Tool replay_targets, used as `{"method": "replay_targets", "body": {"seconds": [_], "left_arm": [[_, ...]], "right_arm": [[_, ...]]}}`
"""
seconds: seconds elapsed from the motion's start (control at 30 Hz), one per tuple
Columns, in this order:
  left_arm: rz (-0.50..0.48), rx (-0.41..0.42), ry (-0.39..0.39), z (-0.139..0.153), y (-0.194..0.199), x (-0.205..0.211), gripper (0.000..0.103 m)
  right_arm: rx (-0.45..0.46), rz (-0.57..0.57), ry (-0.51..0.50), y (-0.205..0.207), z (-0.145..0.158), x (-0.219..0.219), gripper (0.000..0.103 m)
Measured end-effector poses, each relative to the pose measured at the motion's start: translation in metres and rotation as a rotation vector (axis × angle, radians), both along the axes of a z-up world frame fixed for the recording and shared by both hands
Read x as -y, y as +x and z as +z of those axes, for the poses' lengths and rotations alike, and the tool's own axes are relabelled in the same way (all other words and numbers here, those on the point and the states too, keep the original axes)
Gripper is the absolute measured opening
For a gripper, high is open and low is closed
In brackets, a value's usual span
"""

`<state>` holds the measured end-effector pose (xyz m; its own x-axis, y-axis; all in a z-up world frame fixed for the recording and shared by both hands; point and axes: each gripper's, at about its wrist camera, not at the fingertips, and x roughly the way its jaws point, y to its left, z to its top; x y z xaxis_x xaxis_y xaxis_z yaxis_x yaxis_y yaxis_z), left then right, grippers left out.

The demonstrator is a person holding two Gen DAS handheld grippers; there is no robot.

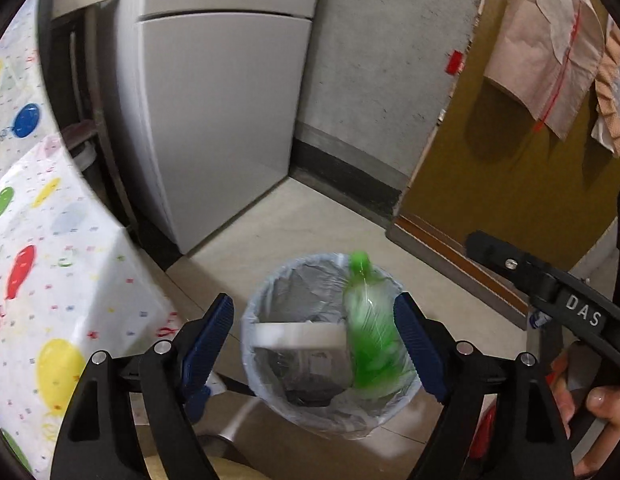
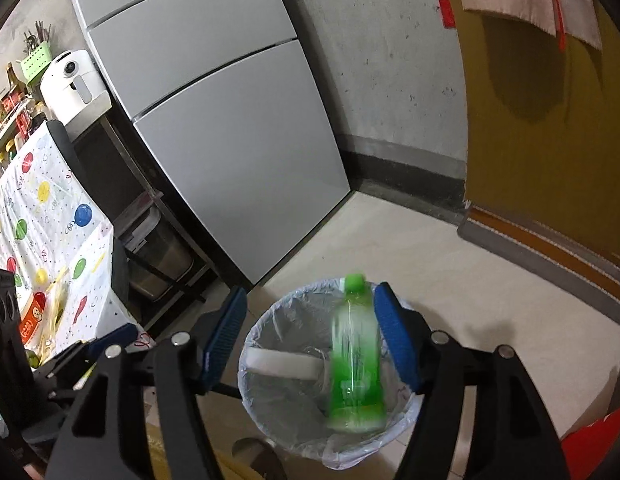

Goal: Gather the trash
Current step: 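Carry the sponge and bottle to the trash bin and open both tools, then move both open tools back to the chair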

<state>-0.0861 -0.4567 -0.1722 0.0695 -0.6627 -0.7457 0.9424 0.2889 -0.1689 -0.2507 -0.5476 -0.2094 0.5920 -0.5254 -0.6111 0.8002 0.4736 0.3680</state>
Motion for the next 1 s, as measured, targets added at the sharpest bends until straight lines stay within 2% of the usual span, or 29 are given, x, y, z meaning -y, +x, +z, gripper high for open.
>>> {"method": "replay_targets", "body": {"seconds": [0.1, 0.23, 0.43, 0.6, 0.73, 1.0], "left_arm": [[0.049, 0.011, -0.013, 0.008, 0.011, -0.014, 0.082], [0.126, 0.078, -0.017, 0.02, 0.024, -0.042, 0.082], [0.229, 0.14, -0.009, 0.036, 0.044, -0.088, 0.082], [0.307, 0.147, -0.008, 0.045, 0.058, -0.132, 0.082], [0.394, 0.15, 0.003, 0.05, 0.076, -0.172, 0.082], [0.562, 0.174, 0.039, 0.055, 0.108, -0.244, 0.082]], "right_arm": [[-0.001, -0.011, -0.021, -0.007, 0.006, -0.005, 0.065], [-0.003, -0.037, -0.066, -0.019, 0.021, -0.015, 0.065], [-0.074, -0.032, -0.142, -0.023, 0.046, -0.038, 0.065], [-0.108, 0.038, -0.193, -0.002, 0.055, -0.061, 0.065], [-0.101, 0.115, -0.197, 0.02, 0.061, -0.078, 0.065], [-0.095, 0.346, -0.226, 0.086, 0.075, -0.129, 0.065]]}}
